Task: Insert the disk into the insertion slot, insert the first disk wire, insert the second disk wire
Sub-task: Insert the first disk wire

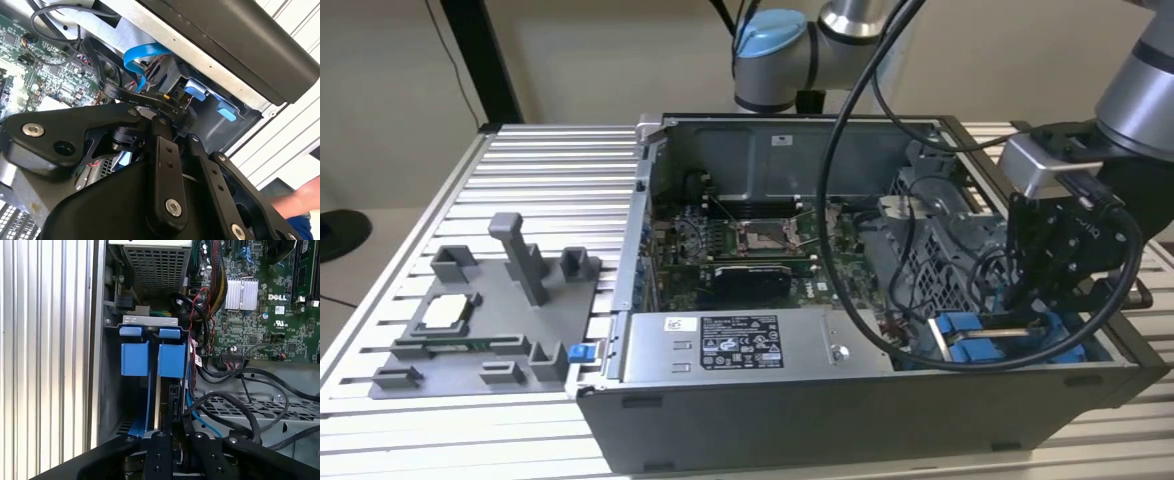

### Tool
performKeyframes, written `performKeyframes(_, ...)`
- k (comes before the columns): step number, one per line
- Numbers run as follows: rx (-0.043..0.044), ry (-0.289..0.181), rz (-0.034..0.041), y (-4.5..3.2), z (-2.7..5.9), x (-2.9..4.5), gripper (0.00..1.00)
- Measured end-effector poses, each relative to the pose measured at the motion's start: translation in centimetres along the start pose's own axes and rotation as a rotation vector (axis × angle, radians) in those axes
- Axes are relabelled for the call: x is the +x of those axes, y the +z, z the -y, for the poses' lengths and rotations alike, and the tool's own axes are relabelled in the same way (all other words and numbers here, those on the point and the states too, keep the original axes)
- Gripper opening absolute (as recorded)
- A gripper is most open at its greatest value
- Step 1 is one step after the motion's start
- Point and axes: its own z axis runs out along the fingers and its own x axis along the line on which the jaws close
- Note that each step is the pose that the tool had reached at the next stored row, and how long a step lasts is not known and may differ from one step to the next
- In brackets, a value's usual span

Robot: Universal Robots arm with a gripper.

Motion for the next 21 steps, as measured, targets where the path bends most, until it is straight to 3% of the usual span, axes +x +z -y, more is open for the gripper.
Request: performKeyframes(21,-0.0002,0.0,0.0,-0.04,0.0,0.0,0.0)
